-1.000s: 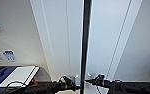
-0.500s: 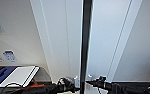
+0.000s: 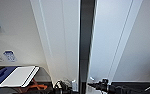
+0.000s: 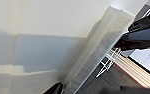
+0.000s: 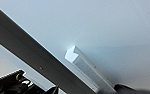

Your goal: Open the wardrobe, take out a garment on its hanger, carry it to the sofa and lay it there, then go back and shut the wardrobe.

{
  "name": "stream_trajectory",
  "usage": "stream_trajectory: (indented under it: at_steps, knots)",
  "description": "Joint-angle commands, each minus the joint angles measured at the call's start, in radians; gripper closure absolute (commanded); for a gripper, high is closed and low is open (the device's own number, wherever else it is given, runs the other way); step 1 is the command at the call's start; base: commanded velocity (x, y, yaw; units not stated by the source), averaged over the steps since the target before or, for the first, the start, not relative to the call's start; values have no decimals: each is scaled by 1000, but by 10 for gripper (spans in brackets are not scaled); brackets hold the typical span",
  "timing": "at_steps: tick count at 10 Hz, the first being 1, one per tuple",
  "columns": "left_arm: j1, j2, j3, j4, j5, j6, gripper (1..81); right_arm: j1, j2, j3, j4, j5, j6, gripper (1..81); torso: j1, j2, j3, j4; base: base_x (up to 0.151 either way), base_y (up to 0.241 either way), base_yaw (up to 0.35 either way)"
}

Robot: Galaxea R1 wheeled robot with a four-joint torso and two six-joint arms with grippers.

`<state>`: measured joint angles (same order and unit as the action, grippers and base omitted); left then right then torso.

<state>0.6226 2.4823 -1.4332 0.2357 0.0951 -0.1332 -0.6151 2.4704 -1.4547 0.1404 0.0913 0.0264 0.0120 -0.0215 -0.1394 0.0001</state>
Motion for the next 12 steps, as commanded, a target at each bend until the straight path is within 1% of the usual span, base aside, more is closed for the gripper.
stream_trajectory:
  at_steps: [1, 5, 7, 8, 10, 11, 12]
  knots:
    - [-71, 40, 217, -18, 5, -13, 10, 51, 8, 143, 4, -174, 37, 10, 0, 0, 0, 0, 0, 0, 0]
    - [-30, -25, 266, 4, 5, -13, 10, 16, -48, 179, -7, -171, 35, 10, 0, 0, 1, 0, 0, 0, 0]
    - [-16, -64, 295, 11, 3, -13, 10, 14, -66, 186, -7, -173, 35, 10, 0, 0, 1, 0, 0, 0, 0]
    - [-8, -81, 309, 16, 3, -13, 10, 16, -71, 191, -18, -174, 33, 10, 0, 0, 1, 0, 0, 0, 0]
    - [15, -112, 335, 17, 6, -11, 10, 16, -78, 203, -71, -205, 35, 10, 0, 0, 1, 0, 0, 0, 0]
    - [32, -124, 345, 29, 6, -9, 10, 13, -81, 229, -106, -255, 37, 10, 0, 0, 1, 0, 0, 0, 0]
    - [49, -131, 350, 45, 9, -11, 10, 7, -83, 248, -133, -280, 37, 10, 0, 0, 1, 0, 0, 0, 0]
